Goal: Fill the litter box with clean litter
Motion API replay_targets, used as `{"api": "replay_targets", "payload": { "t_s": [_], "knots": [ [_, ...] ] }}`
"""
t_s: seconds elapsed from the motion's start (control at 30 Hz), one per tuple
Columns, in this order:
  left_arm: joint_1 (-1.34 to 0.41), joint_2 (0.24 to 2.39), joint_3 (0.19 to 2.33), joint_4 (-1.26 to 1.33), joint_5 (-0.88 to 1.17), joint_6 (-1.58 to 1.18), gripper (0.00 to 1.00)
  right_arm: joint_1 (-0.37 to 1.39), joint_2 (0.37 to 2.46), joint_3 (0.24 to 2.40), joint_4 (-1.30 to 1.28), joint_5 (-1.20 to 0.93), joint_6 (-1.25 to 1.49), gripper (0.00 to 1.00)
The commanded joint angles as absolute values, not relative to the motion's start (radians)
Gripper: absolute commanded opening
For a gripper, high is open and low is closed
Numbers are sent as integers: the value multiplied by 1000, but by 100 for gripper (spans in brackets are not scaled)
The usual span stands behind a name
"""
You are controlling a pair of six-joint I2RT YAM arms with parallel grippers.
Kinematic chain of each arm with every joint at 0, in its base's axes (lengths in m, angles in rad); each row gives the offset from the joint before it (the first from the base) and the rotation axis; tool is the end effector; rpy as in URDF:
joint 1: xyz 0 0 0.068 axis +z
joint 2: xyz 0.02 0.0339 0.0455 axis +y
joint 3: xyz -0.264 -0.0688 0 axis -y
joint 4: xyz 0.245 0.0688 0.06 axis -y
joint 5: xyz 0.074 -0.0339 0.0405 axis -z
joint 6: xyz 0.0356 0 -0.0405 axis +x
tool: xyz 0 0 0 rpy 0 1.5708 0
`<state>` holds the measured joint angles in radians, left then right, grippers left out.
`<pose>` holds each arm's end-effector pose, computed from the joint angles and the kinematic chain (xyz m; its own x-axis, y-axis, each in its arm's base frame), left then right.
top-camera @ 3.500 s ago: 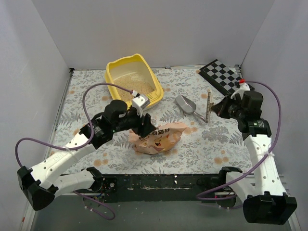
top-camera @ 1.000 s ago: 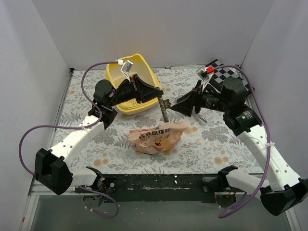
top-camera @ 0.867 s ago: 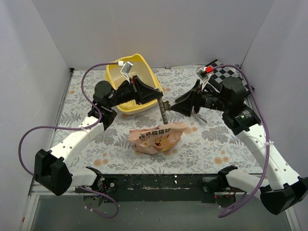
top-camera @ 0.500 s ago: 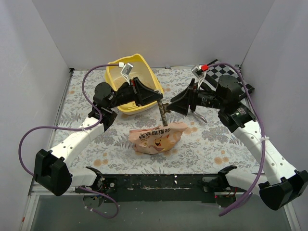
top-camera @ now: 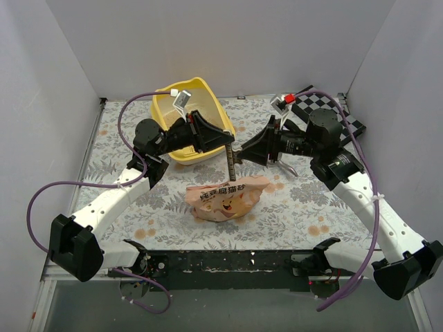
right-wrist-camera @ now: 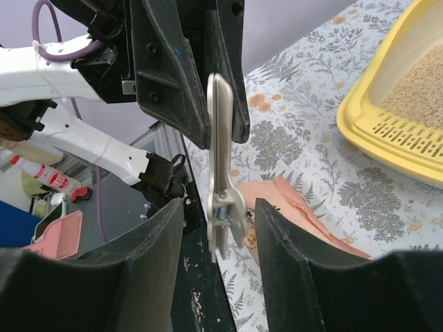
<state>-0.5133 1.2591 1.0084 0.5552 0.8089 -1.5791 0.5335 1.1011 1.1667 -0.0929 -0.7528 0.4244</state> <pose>0.2359 -0.1625 0.3917 -0.9424 -0.2612 -0.2090 0.2534 -0.1494 -0.9558 0.1951 0.1435 0.4221 -0.4166 0.1030 -0.9033 -0.8648 0.2616 0.4286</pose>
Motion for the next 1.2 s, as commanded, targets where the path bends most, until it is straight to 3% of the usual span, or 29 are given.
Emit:
{"api": "replay_targets", "payload": {
  "t_s": [0.0, 0.13, 0.2, 0.37, 0.73, 0.93, 1.17],
  "knots": [
    [-511, 1230, 1028, 591, 824, -1589, 22, 548, 1111, 1166, -37, -773, 434, 49],
    [-509, 1232, 1028, 601, 821, -1595, 22, 557, 1124, 1146, -14, -782, 455, 35],
    [-509, 1235, 1028, 603, 824, -1598, 22, 561, 1127, 1128, -9, -784, 465, 34],
    [-509, 1235, 1026, 604, 830, -1592, 22, 566, 1126, 1101, 35, -778, 476, 49],
    [-508, 1221, 999, 536, 827, -1533, 22, 569, 1080, 1081, -54, -721, 419, 54],
    [-503, 1189, 997, 419, 828, -1456, 27, 569, 1008, 1003, -150, -677, 405, 56],
    [-503, 1121, 959, 177, 821, -1296, 41, 589, 882, 827, -258, -611, 442, 56]
  ]
}}
